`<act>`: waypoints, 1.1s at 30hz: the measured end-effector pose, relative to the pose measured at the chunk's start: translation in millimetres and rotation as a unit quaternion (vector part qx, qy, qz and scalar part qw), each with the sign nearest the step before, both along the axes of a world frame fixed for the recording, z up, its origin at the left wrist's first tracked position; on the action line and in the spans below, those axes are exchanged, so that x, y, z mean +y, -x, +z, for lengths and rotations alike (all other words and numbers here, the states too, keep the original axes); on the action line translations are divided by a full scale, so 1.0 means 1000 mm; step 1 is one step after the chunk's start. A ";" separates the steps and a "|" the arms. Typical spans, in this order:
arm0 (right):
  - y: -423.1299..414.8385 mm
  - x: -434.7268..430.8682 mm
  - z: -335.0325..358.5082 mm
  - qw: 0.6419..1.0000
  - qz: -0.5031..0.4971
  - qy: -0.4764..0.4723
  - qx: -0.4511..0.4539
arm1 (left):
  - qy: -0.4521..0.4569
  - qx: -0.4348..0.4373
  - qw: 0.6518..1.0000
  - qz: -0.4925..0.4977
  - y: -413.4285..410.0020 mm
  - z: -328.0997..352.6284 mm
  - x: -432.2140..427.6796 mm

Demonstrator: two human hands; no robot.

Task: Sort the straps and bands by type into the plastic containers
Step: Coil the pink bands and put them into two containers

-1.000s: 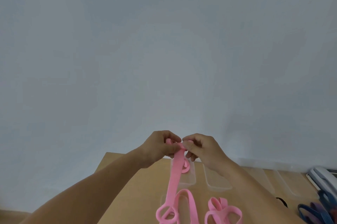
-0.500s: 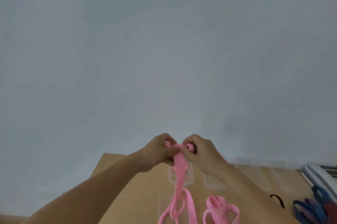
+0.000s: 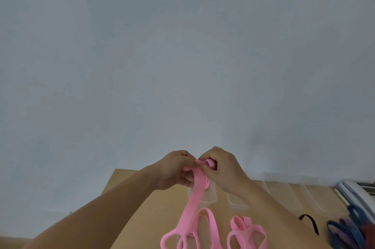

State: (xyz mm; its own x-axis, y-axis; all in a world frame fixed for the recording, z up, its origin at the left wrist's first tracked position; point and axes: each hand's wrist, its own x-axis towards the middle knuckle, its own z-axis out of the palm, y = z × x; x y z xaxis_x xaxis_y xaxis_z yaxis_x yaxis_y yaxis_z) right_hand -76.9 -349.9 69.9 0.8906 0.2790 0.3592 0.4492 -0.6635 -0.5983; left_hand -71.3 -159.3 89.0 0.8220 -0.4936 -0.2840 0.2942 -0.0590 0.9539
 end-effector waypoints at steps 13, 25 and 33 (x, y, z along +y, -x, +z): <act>-0.003 0.008 -0.002 0.997 0.023 -0.022 -0.065 | 0.012 -0.018 0.999 -0.033 0.002 0.005 0.006; -0.002 0.003 0.000 0.996 0.019 -0.090 0.006 | 0.062 0.014 0.997 0.052 0.001 0.006 0.006; 0.002 0.002 0.017 0.923 0.033 -0.278 0.264 | -0.011 -0.139 0.987 0.079 -0.002 0.004 0.003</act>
State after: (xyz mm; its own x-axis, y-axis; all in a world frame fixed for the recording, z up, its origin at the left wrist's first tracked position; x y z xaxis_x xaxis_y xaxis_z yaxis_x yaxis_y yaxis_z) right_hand -79.0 -348.4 86.6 0.9699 0.2428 -0.0165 0.0256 -0.1690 -0.9853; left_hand -69.8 -156.3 93.5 0.9357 -0.3497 -0.0460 0.0288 -0.0543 0.9981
